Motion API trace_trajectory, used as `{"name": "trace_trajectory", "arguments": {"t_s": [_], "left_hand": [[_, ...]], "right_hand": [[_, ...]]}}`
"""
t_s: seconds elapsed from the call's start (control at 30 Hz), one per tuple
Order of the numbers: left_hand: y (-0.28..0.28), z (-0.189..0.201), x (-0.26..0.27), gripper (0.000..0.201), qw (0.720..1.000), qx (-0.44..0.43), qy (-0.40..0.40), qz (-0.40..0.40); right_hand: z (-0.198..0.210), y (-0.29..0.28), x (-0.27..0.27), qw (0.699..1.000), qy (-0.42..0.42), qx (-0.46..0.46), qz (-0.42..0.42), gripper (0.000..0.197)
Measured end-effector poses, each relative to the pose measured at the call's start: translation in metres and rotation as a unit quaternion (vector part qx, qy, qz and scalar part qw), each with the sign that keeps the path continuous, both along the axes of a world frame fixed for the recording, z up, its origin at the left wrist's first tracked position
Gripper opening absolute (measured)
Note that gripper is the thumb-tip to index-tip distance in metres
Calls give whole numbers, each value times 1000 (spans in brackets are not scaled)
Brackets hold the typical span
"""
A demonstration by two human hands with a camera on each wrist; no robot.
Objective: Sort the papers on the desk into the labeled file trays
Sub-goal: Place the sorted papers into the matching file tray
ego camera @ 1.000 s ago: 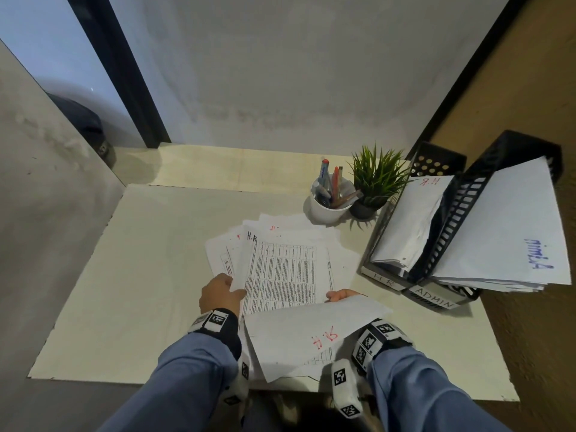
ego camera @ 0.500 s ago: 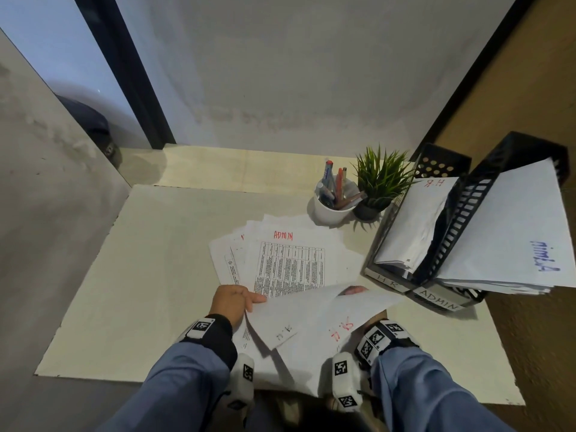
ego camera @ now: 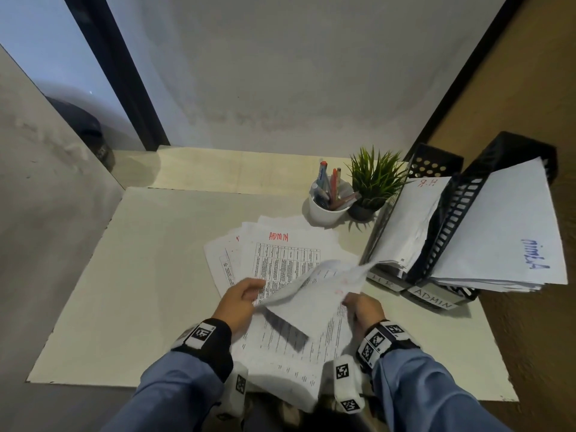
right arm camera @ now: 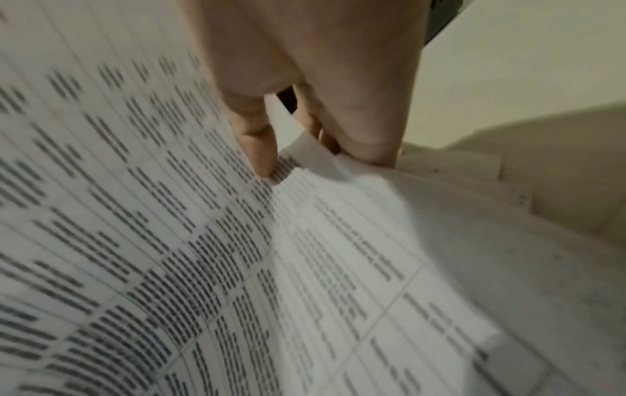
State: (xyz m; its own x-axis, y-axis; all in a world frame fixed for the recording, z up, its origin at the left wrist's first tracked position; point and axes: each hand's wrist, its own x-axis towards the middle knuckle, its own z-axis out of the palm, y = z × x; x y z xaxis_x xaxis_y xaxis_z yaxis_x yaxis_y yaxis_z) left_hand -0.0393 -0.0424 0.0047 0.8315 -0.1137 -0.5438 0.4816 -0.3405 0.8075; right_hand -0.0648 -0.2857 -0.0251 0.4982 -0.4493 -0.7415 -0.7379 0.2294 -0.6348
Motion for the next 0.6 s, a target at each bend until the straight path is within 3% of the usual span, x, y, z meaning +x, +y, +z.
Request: {"name": "trace_trajectory", "arguments": {"t_s": [0.03, 0.07, 0.13, 0.2, 0.27, 0.4, 0.5, 0.6], "left_hand": [[2, 2, -3, 61, 998, -8, 28, -49], [3, 6, -5, 60, 995, -20, 56, -85], [1, 13, -7, 51, 991, -44, 74, -104], [-7, 22, -5, 36, 999, -34, 7, -36], [-17, 35, 1, 25, 994, -30, -92, 46], [-33, 73, 11, 26, 964, -91, -202, 148], [-39, 78, 9, 15, 958, -88, -211, 175], [-39, 52, 0, 8, 976, -36, -144, 161]], "right_hand": [[6, 2, 1, 1000, -1, 20, 9, 3], [10, 1, 0, 999, -8, 29, 23, 9], [23, 2, 2, 997, -47, 54, 41, 12], [44, 8, 5, 988, -118, 69, 67, 21], [73, 12, 9, 973, -204, 16, 106, 29], [132, 17, 13, 924, -369, -52, 87, 37], [138, 25, 11, 916, -393, -56, 57, 38], [119, 38, 2, 929, -347, -67, 110, 38]]}}
